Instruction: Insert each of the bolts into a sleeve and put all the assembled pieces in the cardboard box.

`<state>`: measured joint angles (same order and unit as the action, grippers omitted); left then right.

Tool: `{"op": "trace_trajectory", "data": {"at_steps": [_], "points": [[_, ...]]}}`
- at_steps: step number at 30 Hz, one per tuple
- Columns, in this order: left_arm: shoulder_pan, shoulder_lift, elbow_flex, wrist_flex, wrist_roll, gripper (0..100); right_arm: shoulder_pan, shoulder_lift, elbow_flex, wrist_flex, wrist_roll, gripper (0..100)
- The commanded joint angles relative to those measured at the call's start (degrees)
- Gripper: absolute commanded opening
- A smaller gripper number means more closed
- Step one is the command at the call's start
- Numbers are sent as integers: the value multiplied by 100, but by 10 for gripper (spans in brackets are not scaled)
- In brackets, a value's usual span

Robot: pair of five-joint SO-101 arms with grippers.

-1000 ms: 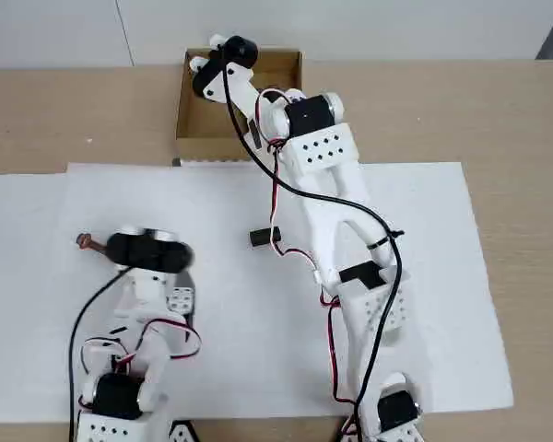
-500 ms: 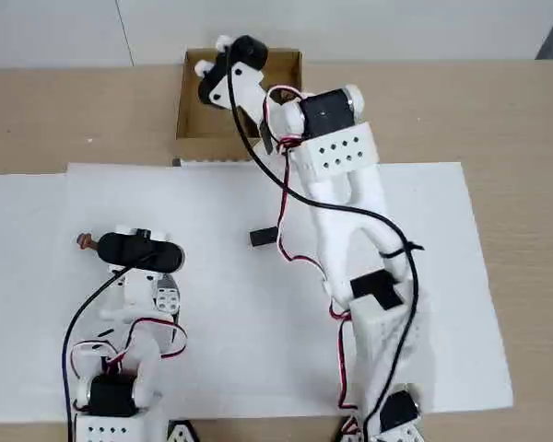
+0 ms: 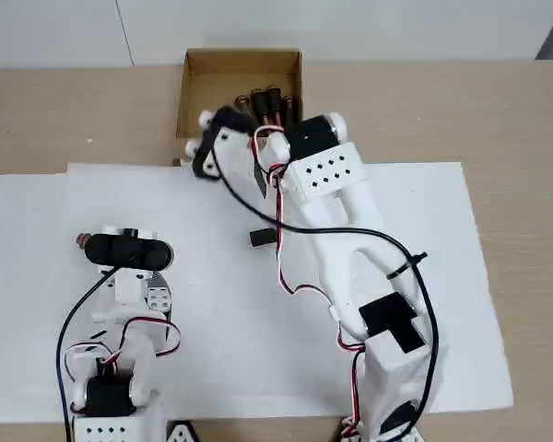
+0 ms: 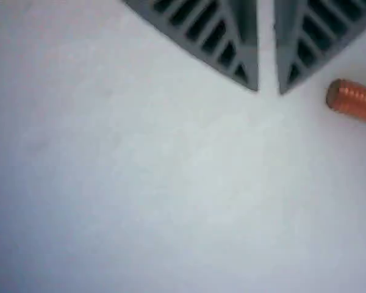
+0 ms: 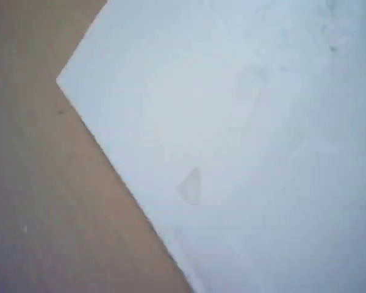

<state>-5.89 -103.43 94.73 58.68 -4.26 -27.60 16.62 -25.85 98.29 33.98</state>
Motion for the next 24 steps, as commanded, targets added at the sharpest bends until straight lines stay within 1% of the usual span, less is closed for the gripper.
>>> {"op": "trace_trajectory", "data": {"at_steps": [1,4,6,13,20,24], "points": [[0,-62,-163,-97,-26,8,-31,-356,105,48,580,38],[0,-62,-163,-97,-26,8,-57,-347,211,31,879,132],[0,-62,-163,-97,-26,8,-127,-338,334,-22,1108,173],[9,-62,-154,-97,-26,8,-409,-268,651,-382,1679,178],[9,-62,-154,-97,-26,8,-400,453,651,-857,2092,178],[9,-62,-154,-88,-26,8,-426,752,651,-1165,2171,178]]}}
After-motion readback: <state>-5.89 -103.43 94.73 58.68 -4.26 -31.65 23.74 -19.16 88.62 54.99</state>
